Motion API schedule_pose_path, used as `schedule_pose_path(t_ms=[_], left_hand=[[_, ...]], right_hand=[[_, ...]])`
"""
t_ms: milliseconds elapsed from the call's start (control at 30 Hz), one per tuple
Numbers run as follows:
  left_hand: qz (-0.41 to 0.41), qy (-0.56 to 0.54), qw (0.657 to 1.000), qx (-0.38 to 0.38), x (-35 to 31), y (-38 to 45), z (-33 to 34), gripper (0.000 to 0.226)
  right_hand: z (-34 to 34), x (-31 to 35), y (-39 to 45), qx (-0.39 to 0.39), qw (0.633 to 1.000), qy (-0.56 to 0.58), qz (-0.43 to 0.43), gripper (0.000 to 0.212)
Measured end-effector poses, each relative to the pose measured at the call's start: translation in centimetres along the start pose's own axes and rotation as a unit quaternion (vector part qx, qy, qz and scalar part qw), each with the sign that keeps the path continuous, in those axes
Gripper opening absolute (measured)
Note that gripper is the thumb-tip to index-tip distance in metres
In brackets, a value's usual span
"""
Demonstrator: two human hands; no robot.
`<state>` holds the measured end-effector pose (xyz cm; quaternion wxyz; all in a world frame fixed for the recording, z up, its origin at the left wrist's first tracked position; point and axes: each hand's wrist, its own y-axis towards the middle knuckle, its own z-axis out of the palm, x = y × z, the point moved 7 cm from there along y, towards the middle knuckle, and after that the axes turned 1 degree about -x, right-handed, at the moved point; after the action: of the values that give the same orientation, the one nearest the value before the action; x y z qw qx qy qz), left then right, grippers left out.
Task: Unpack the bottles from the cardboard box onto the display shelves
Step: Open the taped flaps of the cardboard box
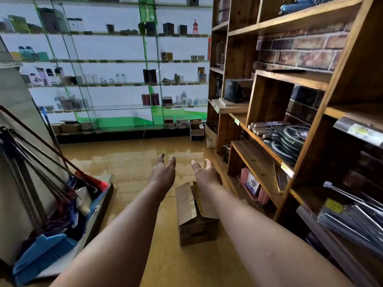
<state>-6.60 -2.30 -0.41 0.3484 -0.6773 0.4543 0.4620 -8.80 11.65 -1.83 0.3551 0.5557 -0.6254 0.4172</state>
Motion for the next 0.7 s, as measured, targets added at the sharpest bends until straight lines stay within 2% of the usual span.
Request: schedule_pose_path(t_ms=[367,700], left_hand=[[-0.018,-0.006,1.000,0.024,2.9,4.4,0.4,0.057],[-0.058,-0.007,0.997,0.052,5.9,10.6,4.3,0.056]], right_hand=[[2.6,-1.6,3.4,-0.009,0.999,0.013,0.034,0.062],[2.7,-5.4,10.1,-0.015,0.995,0.019,0.098,0.062]])
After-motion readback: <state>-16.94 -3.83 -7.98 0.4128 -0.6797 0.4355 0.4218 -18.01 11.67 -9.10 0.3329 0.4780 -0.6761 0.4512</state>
